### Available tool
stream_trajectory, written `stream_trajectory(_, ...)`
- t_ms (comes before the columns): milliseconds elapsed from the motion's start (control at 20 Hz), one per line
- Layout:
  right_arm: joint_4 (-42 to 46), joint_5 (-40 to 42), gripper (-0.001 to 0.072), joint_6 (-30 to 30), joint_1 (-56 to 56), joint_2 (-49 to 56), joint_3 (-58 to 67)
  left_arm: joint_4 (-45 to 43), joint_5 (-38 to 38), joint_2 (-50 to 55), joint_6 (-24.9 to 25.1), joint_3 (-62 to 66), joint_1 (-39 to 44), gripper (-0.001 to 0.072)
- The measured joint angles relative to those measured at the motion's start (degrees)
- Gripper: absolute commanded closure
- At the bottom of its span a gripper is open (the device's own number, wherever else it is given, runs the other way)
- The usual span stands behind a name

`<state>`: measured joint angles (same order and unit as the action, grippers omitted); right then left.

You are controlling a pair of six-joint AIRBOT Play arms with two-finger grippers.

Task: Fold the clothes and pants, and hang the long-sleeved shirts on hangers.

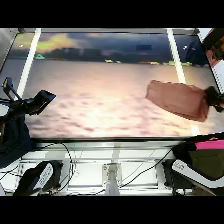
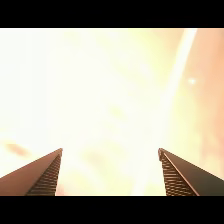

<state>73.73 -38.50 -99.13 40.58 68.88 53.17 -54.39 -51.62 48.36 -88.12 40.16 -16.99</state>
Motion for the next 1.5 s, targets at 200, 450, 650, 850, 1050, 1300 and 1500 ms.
stream_trajectory(200, 0.11, -0.35, 0.0704, -5.57, 13.22, -1.97, 0.0, 0.0, 0.02, 0.0, 0.02, 0.0, 0.0, 0.002)
stream_trajectory(450, 3.19, -2.54, 0.0703, -15.93, 24.2, -5.2, -0.02, 0.0, 0.02, 0.0, 0.0, 0.0, 0.0, 0.002)
stream_trajectory(650, 11.04, -4.15, 0.0704, -26.14, 27.5, -8.15, 0.02, 0.02, 0.02, 0.0, 0.0, 0.0, 0.0, 0.0019)
stream_trajectory(850, 16.81, -6.01, 0.0679, -31.34, 28.37, -9.42, 0.0, 0.0, 0.02, 0.02, 0.0, 0.0, 0.0, 0.0019)
stream_trajectory(1050, 17.68, -10.49, 0.0167, -32.92, 28.61, -9.9, 0.02, 0.02, 0.02, 0.2, 0.0, 0.0, 0.0, 0.0019)
stream_trajectory(1300, 17.51, -20.9, 0.0155, -33.31, 28.61, -10.32, 0.02, 0.02, 0.02, 0.33, 0.0, 0.0, 0.0, 0.002)
stream_trajectory(1500, 15.91, -27.1, 0.0156, -33.35, 28.61, -12.33, 1.25, 0.02, 0.02, 0.35, -0.02, 0.0, 0.0, 0.002)
